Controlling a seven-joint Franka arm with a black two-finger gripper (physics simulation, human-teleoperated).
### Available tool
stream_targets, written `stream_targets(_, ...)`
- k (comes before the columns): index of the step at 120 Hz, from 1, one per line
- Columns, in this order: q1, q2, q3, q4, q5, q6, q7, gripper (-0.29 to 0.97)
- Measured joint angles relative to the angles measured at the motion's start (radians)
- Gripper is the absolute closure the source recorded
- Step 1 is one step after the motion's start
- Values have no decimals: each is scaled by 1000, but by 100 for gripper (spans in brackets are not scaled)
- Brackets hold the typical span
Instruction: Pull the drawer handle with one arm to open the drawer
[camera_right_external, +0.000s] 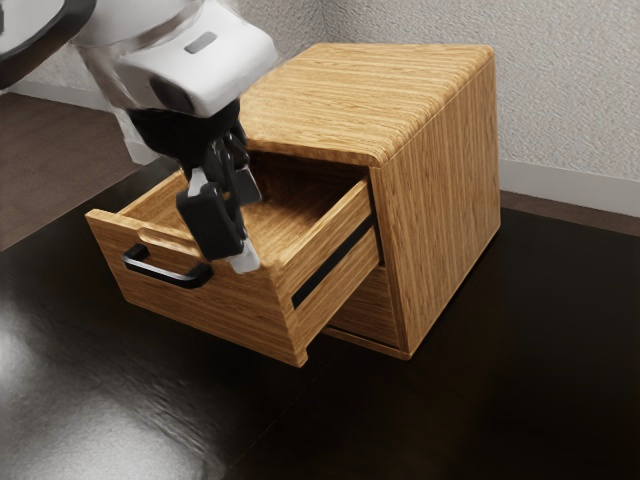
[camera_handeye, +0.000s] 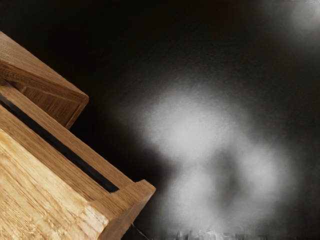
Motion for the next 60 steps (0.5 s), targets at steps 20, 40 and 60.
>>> stream_targets(20, 1, 4, 56, 56, -6, -92, -266, 4)
stream_targets(40, 0, 8, 62, 63, 1, -133, -468, 3)
stream_targets(60, 6, 2, 78, 140, 25, -148, -612, 3)
